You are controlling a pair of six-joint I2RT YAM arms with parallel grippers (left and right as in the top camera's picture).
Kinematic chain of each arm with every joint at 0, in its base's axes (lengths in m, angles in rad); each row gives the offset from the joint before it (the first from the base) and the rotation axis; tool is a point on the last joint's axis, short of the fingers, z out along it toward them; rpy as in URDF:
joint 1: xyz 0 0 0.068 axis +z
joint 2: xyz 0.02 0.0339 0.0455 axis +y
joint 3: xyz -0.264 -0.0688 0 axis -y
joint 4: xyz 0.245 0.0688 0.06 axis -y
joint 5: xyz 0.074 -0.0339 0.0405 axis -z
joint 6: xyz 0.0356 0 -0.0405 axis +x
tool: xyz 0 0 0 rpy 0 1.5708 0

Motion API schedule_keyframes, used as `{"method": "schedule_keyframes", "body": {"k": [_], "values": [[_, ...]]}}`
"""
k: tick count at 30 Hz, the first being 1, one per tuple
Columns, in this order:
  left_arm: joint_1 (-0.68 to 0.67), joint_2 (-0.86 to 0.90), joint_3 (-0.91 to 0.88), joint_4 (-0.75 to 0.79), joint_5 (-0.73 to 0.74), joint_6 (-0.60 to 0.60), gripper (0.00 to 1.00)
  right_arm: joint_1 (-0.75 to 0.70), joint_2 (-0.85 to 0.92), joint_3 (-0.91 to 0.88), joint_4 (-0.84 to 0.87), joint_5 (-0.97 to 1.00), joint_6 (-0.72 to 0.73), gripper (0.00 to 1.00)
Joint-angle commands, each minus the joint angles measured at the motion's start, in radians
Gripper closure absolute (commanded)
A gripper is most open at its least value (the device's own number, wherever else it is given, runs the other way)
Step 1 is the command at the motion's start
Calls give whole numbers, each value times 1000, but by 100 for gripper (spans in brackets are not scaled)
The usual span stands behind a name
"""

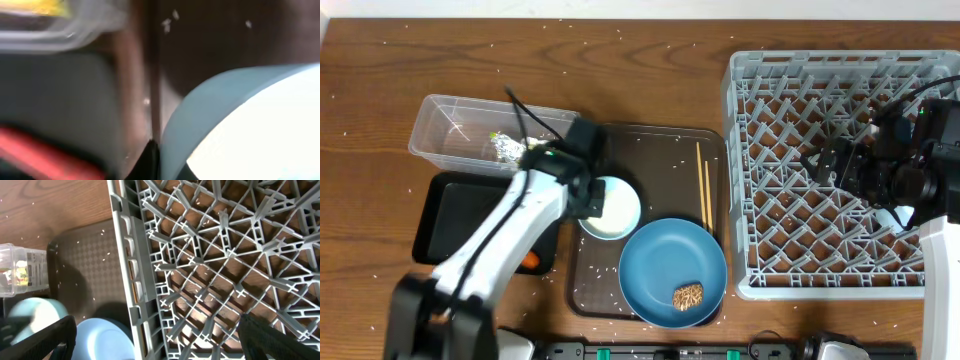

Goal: Sort waste into correct bins and load items into the dishwasher rack

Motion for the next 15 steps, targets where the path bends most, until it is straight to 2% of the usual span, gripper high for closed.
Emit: {"method": "schedule_keyframes", "body": {"k": [1,4,8,15], "values": [[5,-95,97,-94,-130,-3,94,14,2,0,0,-3,-11,4],[29,-150,129,-184,-191,-32,94,14,2,0,0,-4,-11,4],[102,-205,130,-309,-343,-140,94,14,2,0,0,-4,-11,4],[238,-214,130,-449,-583,-253,94,14,2,0,5,-3,-11,4]]}}
